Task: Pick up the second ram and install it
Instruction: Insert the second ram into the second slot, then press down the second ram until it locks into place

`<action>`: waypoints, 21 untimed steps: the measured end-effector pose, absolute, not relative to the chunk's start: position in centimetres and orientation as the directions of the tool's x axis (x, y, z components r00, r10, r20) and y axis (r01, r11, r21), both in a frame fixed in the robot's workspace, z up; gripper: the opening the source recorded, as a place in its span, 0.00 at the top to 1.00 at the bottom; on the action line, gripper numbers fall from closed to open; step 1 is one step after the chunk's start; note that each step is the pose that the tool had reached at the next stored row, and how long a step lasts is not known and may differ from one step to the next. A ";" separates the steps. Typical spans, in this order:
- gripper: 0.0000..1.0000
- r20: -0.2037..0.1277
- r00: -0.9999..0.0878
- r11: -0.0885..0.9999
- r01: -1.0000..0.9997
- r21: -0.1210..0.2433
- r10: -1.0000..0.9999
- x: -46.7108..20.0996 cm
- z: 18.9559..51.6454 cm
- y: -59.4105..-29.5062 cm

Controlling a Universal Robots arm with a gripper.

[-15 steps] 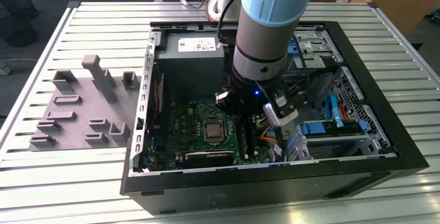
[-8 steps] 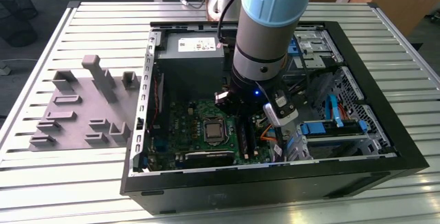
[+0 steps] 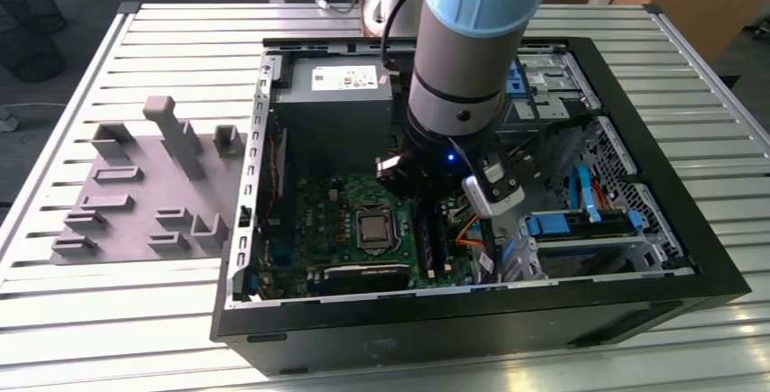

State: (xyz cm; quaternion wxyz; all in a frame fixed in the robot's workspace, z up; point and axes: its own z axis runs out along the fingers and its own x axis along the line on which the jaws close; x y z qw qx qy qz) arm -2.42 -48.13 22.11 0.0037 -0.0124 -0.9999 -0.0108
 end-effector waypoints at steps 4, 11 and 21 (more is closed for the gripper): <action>0.79 0.009 -1.000 0.999 0.025 0.021 0.024 -2.4 23.0 -48.1; 0.89 0.009 -1.000 0.999 0.025 0.021 0.025 -2.4 23.0 -48.1; 0.89 0.009 -1.000 0.999 0.025 0.021 0.025 -2.4 23.0 -48.1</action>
